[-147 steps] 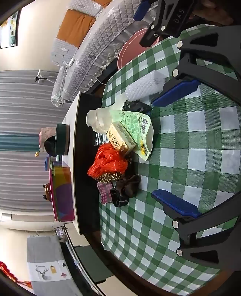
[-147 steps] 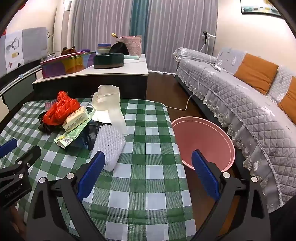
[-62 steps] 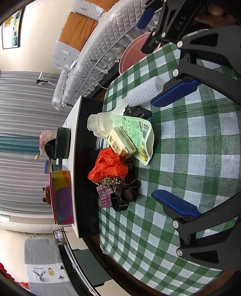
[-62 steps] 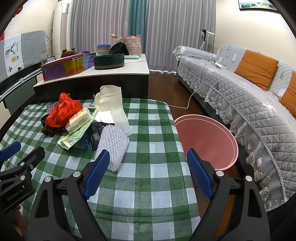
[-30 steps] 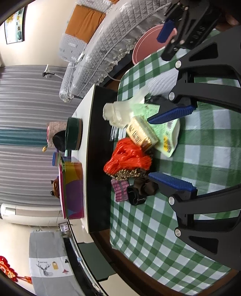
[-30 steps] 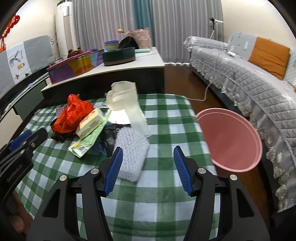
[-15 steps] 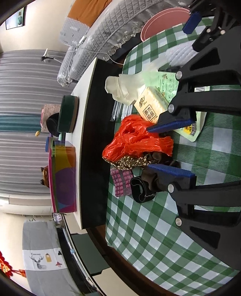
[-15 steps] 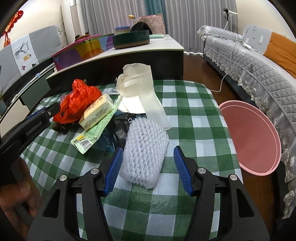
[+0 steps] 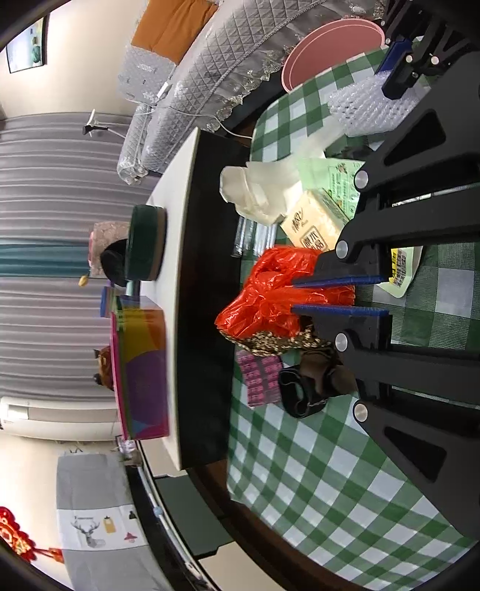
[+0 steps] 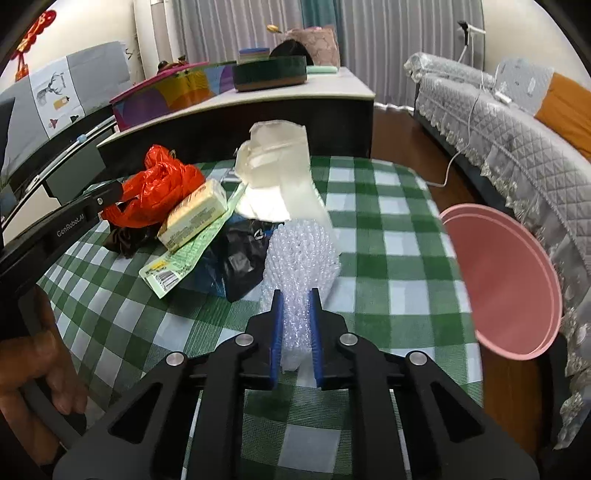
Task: Collect trash
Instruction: 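Grasp the white bubble-wrap net with the right gripper while the left gripper grasps the orange-red bag, then carry both items to the pink bucket and open the right gripper over it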
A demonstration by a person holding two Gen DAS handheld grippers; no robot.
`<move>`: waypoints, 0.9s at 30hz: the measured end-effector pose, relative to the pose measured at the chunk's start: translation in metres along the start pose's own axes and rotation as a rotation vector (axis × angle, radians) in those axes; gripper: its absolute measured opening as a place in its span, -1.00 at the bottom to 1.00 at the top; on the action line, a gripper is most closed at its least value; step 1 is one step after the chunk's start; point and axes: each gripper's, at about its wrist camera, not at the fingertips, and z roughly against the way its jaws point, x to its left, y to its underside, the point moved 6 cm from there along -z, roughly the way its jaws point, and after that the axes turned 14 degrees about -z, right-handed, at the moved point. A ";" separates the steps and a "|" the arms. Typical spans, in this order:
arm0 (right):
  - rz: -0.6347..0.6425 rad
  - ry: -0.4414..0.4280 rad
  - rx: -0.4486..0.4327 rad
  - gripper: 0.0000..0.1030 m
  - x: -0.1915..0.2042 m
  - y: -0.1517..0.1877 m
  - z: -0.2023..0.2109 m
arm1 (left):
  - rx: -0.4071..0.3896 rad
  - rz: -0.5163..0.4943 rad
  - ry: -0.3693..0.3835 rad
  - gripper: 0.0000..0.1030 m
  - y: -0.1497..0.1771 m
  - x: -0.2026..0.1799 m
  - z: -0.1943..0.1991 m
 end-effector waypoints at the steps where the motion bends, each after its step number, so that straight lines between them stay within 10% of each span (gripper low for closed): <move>1: -0.001 0.001 -0.012 -0.75 -0.001 -0.002 0.005 | -0.009 0.000 0.001 -0.84 -0.002 0.000 0.004; 27: -0.074 0.071 -0.193 -0.75 -0.051 -0.027 0.102 | -0.137 -0.075 0.112 -0.89 -0.023 -0.025 0.090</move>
